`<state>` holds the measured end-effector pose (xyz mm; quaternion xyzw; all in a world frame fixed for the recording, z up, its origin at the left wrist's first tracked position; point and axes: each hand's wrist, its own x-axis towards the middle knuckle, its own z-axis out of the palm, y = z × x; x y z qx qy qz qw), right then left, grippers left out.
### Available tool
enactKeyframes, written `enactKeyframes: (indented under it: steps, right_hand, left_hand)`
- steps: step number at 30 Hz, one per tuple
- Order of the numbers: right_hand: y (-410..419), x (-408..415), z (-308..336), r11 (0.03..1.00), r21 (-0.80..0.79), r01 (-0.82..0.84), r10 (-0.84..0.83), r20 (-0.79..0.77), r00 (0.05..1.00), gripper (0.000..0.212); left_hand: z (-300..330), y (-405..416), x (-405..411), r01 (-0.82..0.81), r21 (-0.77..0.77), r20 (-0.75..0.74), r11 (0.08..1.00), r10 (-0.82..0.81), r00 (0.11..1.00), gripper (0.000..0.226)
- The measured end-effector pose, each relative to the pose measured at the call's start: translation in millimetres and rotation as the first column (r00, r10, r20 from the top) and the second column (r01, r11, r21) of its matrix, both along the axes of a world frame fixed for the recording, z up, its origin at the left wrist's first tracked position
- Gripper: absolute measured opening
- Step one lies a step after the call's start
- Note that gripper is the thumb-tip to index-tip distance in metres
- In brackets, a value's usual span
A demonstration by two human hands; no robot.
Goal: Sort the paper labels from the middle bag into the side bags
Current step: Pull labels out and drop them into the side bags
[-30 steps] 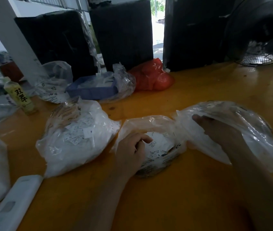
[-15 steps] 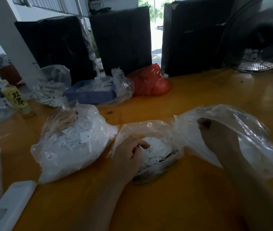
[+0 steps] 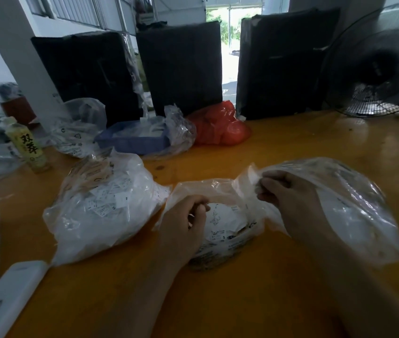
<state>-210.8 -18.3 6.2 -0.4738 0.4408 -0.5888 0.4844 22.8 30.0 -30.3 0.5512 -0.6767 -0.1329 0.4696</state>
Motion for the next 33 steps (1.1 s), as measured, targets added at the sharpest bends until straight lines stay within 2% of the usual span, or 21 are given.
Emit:
enactKeyframes:
  steps: [4,7,8,10,12,14,16,18,20,22,24,26,29,31,33]
  right_hand:
    - [3,8,-4,0.999,-0.049,0.009,-0.013,-0.082,0.997,0.009]
    - [8,20,-8,0.995,-0.097,-0.024,0.002,-0.221,0.975,0.007]
    - [10,25,-8,0.994,-0.102,-0.050,0.023,-0.253,0.967,0.007]
    - [14,33,-7,0.990,-0.098,-0.100,0.069,-0.280,0.958,0.007]
    - [15,33,-4,0.992,-0.096,-0.081,0.043,-0.350,0.936,0.005]
    - [11,24,-1,0.993,-0.118,0.023,-0.078,-0.483,0.872,0.005]
    - [5,9,3,0.984,-0.123,0.132,-0.177,-0.532,0.828,0.010]
    - [2,-2,6,0.985,-0.083,0.150,-0.171,-0.447,0.878,0.010]
    - [4,-1,5,0.998,-0.034,0.052,-0.060,-0.338,0.939,0.007]
    - [7,7,2,0.997,-0.035,-0.062,0.048,-0.318,0.947,0.007]
    - [10,19,-1,0.989,-0.054,-0.136,0.113,-0.307,0.945,0.007]
    - [12,27,-4,0.986,-0.081,-0.147,0.116,-0.299,0.947,0.006]
    - [15,31,-4,0.984,-0.080,-0.160,0.130,-0.297,0.946,0.006]
    - [15,29,-3,0.986,-0.058,-0.158,0.133,-0.308,0.942,0.006]
    - [12,22,-1,0.996,-0.084,-0.043,-0.001,-0.468,0.884,0.008]
  left_hand:
    - [6,3,-6,0.014,0.052,-0.099,0.999,-0.009,0.995,0.030]
    - [10,4,-11,0.122,0.208,-0.278,0.970,-0.061,0.959,0.056]
    - [10,3,-12,0.128,0.233,-0.292,0.964,-0.056,0.955,0.058]
    - [6,1,-12,0.092,0.235,-0.297,0.968,-0.019,0.955,0.033]
    - [4,1,-11,0.080,0.234,-0.388,0.969,0.018,0.921,0.008]
    - [2,0,-8,0.107,0.259,-0.523,0.960,0.047,0.851,0.005]
    - [3,-2,-8,0.113,0.277,-0.613,0.954,0.085,0.785,0.008]
    - [3,-4,-9,0.067,0.269,-0.577,0.961,0.106,0.810,0.011]
    - [3,-3,-13,0.085,0.241,-0.494,0.967,0.047,0.868,0.028]
    - [4,-2,-16,0.175,0.246,-0.420,0.953,-0.058,0.906,0.054]
    - [3,0,-17,0.202,0.267,-0.365,0.942,-0.095,0.926,0.060]
    - [2,0,-16,0.173,0.282,-0.366,0.944,-0.061,0.929,0.046]
    - [1,0,-13,0.183,0.268,-0.448,0.946,-0.046,0.893,0.016]
    - [1,-1,-12,0.195,0.268,-0.490,0.944,-0.041,0.871,0.010]
    - [1,-3,-10,0.197,0.275,-0.557,0.941,-0.011,0.830,0.007]
